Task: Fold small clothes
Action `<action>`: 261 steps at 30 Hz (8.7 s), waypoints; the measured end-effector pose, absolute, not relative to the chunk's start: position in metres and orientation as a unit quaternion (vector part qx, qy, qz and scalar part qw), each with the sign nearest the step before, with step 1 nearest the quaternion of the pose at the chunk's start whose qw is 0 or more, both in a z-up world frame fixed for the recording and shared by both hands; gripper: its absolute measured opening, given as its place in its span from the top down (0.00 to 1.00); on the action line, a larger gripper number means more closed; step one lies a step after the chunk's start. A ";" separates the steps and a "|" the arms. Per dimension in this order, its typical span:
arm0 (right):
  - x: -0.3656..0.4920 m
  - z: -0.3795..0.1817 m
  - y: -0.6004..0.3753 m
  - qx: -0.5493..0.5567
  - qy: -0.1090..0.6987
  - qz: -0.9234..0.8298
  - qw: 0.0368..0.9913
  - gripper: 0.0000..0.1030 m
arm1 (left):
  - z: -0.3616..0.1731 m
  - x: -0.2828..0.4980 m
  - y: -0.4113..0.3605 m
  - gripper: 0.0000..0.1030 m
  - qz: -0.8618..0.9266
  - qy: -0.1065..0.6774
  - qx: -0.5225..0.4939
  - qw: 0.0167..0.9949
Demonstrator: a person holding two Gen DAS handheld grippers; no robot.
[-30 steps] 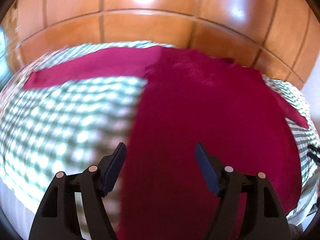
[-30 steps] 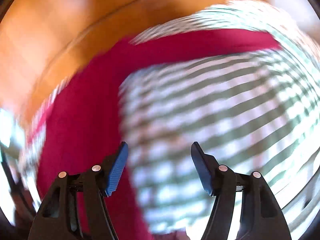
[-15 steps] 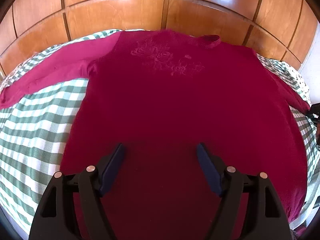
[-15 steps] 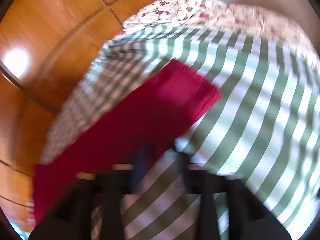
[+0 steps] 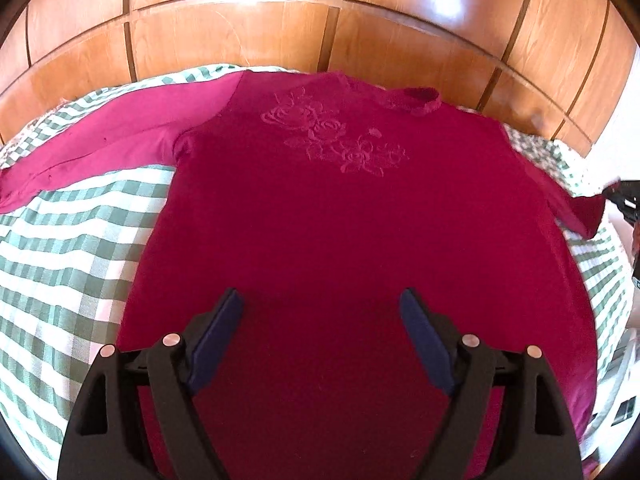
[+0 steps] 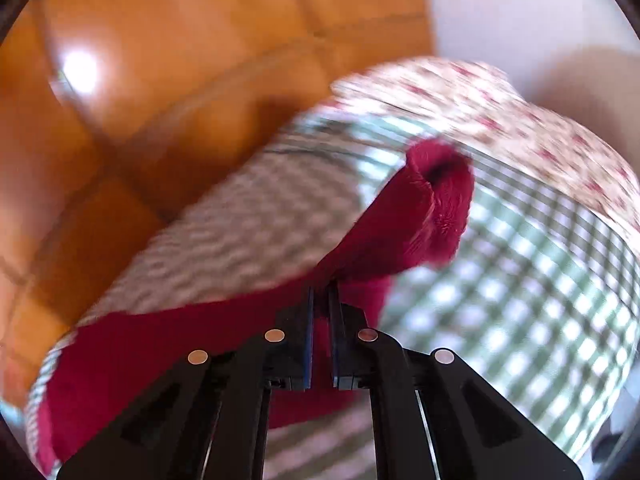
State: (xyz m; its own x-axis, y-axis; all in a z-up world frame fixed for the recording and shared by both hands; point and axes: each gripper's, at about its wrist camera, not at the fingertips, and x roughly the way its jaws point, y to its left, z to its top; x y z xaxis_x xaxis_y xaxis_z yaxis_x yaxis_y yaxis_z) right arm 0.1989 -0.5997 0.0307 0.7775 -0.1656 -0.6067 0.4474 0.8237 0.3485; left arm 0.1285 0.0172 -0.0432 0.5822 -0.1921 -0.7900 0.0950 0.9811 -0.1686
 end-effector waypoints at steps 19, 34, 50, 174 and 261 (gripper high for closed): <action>0.276 0.027 -0.240 0.096 0.360 0.228 0.899 0.90 | -0.022 0.160 0.071 0.26 -0.118 0.426 -0.203 0.874; 0.195 -0.011 -0.379 0.231 0.362 0.140 0.892 0.21 | -0.045 0.247 0.038 0.52 -0.142 0.472 -0.211 0.844; 0.229 -0.052 -0.399 0.247 0.365 0.082 0.894 0.21 | 0.000 0.280 0.050 0.92 -0.062 0.411 -0.127 0.901; 0.277 -0.005 -0.249 0.131 0.378 0.165 0.901 0.33 | -0.083 0.164 0.068 0.28 -0.071 0.416 -0.119 0.899; 0.276 -0.056 -0.287 -0.036 0.362 0.019 0.931 0.13 | -0.059 0.261 0.046 0.68 -0.019 0.423 0.013 0.906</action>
